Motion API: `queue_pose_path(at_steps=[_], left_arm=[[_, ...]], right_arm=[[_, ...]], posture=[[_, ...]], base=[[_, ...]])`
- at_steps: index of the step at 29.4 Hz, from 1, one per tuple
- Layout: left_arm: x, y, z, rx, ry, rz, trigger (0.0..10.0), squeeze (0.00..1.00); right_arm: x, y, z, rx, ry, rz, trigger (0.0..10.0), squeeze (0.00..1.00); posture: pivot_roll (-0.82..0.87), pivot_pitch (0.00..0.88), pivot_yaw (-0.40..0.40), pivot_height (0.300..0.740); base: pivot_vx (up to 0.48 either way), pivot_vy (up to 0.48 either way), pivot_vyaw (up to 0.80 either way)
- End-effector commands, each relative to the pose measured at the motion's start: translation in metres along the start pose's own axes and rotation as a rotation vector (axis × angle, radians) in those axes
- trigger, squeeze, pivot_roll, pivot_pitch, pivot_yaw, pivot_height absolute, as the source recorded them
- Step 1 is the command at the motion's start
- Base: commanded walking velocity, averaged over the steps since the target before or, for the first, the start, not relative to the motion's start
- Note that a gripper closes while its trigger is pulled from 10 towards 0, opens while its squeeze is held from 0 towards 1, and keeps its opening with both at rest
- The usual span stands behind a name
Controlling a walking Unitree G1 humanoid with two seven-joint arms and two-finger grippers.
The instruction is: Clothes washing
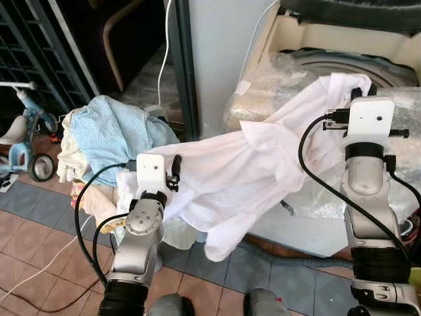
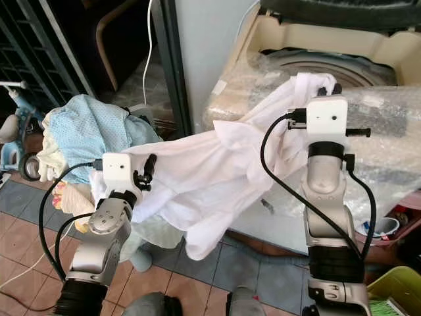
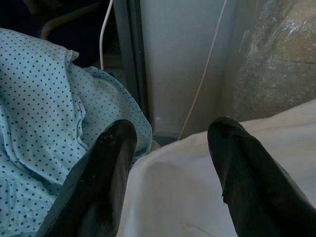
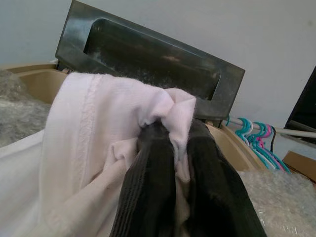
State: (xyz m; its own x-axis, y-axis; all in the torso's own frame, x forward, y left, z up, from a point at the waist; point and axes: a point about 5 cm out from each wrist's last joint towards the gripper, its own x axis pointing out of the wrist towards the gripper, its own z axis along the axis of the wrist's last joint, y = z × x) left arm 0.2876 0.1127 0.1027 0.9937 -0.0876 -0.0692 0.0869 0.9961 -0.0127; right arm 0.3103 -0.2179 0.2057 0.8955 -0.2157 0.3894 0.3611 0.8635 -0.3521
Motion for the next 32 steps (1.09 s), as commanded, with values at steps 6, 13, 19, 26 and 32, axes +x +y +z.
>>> queue_pose_path(at_steps=[6,13,19,26,32], left_arm=[[-0.004,0.012,0.002,-0.007,-0.029,0.026,10.0,0.0],[-0.005,0.016,-0.003,-0.008,0.002,0.029,10.0,0.0],[-0.006,0.019,-0.007,-0.009,0.028,0.036,10.0,0.0],[-0.007,0.018,-0.007,-0.01,0.028,0.03,10.0,0.0],[-0.007,0.017,-0.008,-0.012,0.037,0.021,10.0,0.0]], right_arm=[[0.002,0.019,0.016,0.036,-0.09,0.113,10.0,0.0],[0.022,0.015,0.024,0.039,-0.134,0.145,10.0,0.0],[0.06,-0.006,0.042,0.017,-0.19,0.116,10.0,0.0],[0.105,-0.029,0.072,0.01,-0.23,0.086,10.0,0.0],[0.121,-0.018,0.088,-0.002,-0.245,0.146,10.0,0.0]], posture=[[-0.09,0.073,0.044,0.74],[-0.09,0.076,0.047,0.74],[-0.08,0.076,0.045,0.74],[-0.08,0.074,0.046,0.74],[-0.08,0.074,0.045,0.74]], base=[[0.04,0.0,0.0],[0.281,0.0,0.0],[0.304,0.0,0.0],[0.344,0.0,0.0],[0.336,0.0,0.0]])
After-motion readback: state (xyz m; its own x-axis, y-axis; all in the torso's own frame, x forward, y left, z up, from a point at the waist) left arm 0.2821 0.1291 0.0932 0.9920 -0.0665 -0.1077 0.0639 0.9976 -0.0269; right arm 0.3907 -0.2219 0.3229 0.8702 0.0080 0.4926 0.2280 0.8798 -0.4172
